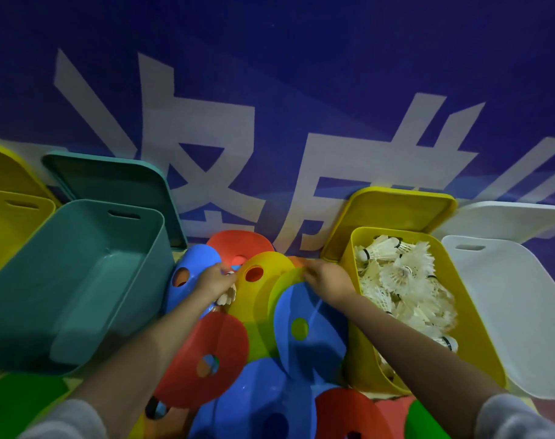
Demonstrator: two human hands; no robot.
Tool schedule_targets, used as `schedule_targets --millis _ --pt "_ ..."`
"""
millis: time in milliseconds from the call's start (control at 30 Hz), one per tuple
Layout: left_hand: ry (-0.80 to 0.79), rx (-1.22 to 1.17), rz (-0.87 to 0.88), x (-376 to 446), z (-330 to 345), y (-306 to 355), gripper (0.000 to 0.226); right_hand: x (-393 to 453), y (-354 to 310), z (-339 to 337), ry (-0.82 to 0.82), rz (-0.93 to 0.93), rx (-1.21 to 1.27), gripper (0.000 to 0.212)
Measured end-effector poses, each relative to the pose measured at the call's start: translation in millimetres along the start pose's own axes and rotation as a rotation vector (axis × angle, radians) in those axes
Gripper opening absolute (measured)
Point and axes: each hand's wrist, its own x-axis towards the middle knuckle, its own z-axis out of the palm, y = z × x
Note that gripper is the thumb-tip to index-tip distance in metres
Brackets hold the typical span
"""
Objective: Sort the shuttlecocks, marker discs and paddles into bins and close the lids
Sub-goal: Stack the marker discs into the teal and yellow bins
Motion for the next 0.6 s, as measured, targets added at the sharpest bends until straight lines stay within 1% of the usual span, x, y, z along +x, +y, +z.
schedule_targets --millis 100,200,267,367,467,533,600 --pt "0.008 -0.035 0.013 -13.9 6.2 -7.1 0.016 -4.9 1.4 -17.3 0.159 -0.048 0.024 0.021" --pt "0.056 -0.121 -0.002 -31.2 12.7 -10.8 0.034 -14.7 3.3 -33.5 0.33 -0.088 0.023 0.021" --pt "0.122 -0.225 0.004 -43.2 13.0 -5.9 0.029 -20.8 7.2 -44.0 0.467 -0.07 0.042 0.02" --pt "0.225 -0.357 0.079 -61.8 10.1 13.2 0.023 -28.1 16.9 -63.2 0.617 0.033 0.136 0.024" --pt "0.254 -0.493 0.22 -86.7 12.0 45.3 0.019 -35.7 35.3 -84.5 0.684 0.193 0.268 0.026" --pt "0.294 -0.506 0.317 -103.1 17.9 68.7 0.017 -46.6 52.1 -96.9 0.725 0.272 0.369 0.031" --pt "0.298 -0.54 0.405 -120.5 30.0 94.7 0.019 -60.7 70.3 -108.7 0.752 0.323 0.467 0.037"
